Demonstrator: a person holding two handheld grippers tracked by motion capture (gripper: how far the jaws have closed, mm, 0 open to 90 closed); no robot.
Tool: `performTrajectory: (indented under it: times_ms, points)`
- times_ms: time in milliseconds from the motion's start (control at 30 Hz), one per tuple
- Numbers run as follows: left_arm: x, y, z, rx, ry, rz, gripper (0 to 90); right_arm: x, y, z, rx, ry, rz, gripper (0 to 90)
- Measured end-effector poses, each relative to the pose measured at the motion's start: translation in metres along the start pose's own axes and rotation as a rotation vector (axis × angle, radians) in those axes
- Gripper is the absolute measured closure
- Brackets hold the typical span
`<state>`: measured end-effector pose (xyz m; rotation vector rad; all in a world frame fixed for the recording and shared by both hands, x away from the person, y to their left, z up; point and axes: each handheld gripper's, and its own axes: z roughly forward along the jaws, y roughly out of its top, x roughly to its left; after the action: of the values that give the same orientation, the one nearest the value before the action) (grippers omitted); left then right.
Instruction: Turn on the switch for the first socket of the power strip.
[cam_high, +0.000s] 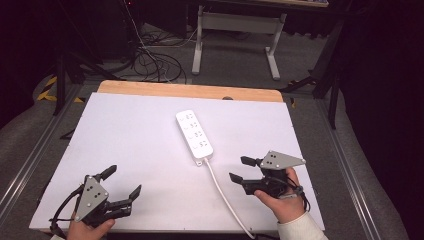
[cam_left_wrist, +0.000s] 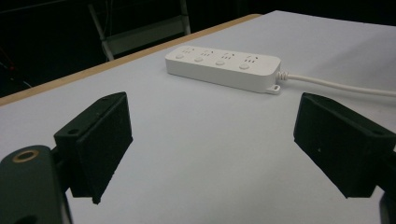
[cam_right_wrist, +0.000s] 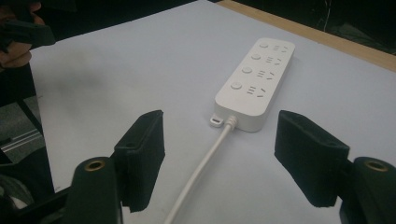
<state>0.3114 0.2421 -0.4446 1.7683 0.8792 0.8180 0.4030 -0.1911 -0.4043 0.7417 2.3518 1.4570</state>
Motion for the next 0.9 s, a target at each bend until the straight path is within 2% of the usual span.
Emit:
performTrajectory:
  times_ms: [633,833,867,900]
  points:
    - [0.000,0.000,0.000,-0.002,0.004,0.002,12.3,0.001,0.028,0.016,-0.001,0.016,-0.039,33.7]
    - [-0.001,0.000,0.000,0.002,0.003,0.002,12.3,0.001,0.032,0.018,0.010,0.013,-0.050,41.3]
    - [-0.001,0.000,0.000,0.001,0.003,0.002,12.3,0.000,0.033,0.019,0.015,0.015,-0.053,45.0]
    - [-0.001,0.000,0.000,0.002,0.004,0.002,12.3,0.000,0.036,0.019,0.018,0.023,-0.051,55.2]
